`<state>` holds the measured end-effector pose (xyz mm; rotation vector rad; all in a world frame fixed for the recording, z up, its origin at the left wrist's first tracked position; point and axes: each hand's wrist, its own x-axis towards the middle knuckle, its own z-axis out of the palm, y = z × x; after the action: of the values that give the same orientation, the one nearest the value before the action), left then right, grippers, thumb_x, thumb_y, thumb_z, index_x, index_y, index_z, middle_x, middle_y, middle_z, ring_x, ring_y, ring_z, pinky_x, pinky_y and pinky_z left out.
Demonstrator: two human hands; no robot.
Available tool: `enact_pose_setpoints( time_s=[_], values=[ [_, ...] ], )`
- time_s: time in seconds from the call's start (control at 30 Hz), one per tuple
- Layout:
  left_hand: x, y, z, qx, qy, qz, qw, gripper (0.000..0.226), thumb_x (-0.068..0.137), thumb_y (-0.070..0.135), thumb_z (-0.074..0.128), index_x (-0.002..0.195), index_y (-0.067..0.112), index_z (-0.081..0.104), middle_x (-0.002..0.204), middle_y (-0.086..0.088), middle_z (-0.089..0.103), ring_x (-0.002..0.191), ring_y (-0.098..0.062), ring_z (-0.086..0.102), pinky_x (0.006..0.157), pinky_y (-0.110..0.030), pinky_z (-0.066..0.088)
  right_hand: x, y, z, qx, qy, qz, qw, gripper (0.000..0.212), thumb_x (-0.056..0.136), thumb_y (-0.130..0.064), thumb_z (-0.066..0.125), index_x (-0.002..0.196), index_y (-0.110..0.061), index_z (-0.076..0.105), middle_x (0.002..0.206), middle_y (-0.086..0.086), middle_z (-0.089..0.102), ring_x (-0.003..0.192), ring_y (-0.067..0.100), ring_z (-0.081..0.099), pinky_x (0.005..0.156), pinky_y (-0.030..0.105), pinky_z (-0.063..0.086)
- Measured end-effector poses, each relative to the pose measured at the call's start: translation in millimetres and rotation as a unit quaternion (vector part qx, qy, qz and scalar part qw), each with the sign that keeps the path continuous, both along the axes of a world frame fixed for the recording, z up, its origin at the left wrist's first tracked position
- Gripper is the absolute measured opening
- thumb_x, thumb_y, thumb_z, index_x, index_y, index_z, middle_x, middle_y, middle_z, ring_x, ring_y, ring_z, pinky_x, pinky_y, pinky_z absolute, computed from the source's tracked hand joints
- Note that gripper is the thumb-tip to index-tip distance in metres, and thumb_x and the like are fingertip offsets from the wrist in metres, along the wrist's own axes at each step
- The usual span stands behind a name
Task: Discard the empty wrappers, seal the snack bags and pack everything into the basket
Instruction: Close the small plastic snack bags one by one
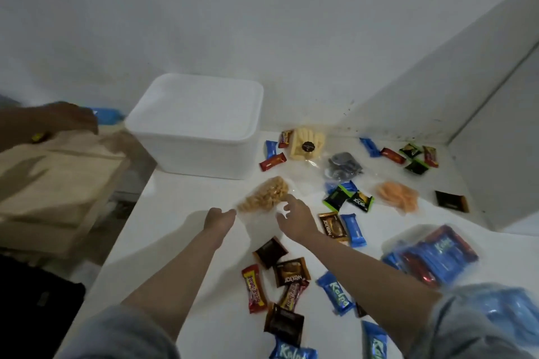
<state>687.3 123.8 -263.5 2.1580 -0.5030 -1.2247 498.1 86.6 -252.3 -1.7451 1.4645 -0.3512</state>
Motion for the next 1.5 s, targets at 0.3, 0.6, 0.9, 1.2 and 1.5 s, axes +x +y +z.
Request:
enact_pose_setpoints(
  time_s=[0.3, 0.6, 0.9, 1.2, 1.5],
  values=[
    [17, -40, -9, -0.007, 0.174, -0.007, 0.985, 0.013, 0.085, 0.005, 0.058, 0.094, 0.010, 0.051, 0.079, -0.011, 0.058, 0.064, -0.018, 0.054, 0.059, -0.024, 0.051, 48, -4, -12, -0.019, 0.154, 0.062, 0.986, 0.057, 0.081, -0.022, 0.066, 0.135, -0.029, 0.048, 0.119, 0.006, 0.057, 0.108, 0.023, 0.057, 0.083, 0.032, 0.049],
    [12, -44, 17, -0.038, 0.175, -0.020, 0.984, 0.006, 0.089, 0.016, 0.058, 0.084, 0.016, 0.062, 0.076, 0.001, 0.057, 0.067, -0.014, 0.058, 0.064, -0.027, 0.043, 41, -8, -4, -0.205, 0.104, 0.012, 0.973, 0.023, 0.089, -0.029, 0.062, 0.111, -0.026, 0.071, 0.110, 0.012, 0.055, 0.101, 0.030, 0.054, 0.071, 0.034, 0.047],
    [-11, -44, 86, -0.225, 0.036, -0.103, 0.968, 0.034, 0.088, 0.003, 0.052, 0.120, 0.011, 0.053, 0.098, -0.004, 0.056, 0.080, -0.014, 0.056, 0.065, -0.023, 0.044, 5, -13, 57, -0.262, -0.057, -0.082, 0.960, 0.021, 0.092, -0.022, 0.060, 0.099, -0.006, 0.073, 0.083, 0.007, 0.060, 0.077, 0.016, 0.050, 0.068, 0.019, 0.039],
    [-35, -24, 129, -0.280, 0.117, -0.209, 0.930, 0.012, 0.093, 0.019, 0.058, 0.101, 0.012, 0.065, 0.084, 0.001, 0.063, 0.079, -0.010, 0.058, 0.083, -0.034, 0.043, -25, 11, 106, -0.125, -0.268, -0.207, 0.933, 0.019, 0.098, -0.019, 0.046, 0.090, -0.021, 0.063, 0.087, 0.005, 0.070, 0.090, 0.018, 0.068, 0.079, 0.038, 0.057],
    [-59, -15, 182, -0.436, 0.086, -0.212, 0.871, 0.016, 0.089, 0.009, 0.063, 0.082, 0.020, 0.071, 0.080, 0.000, 0.069, 0.079, -0.019, 0.060, 0.068, -0.030, 0.047, -51, 13, 150, -0.206, -0.288, -0.219, 0.909, 0.006, 0.091, -0.021, 0.058, 0.097, -0.021, 0.061, 0.093, 0.006, 0.067, 0.084, 0.022, 0.064, 0.078, 0.041, 0.055]
  ],
)
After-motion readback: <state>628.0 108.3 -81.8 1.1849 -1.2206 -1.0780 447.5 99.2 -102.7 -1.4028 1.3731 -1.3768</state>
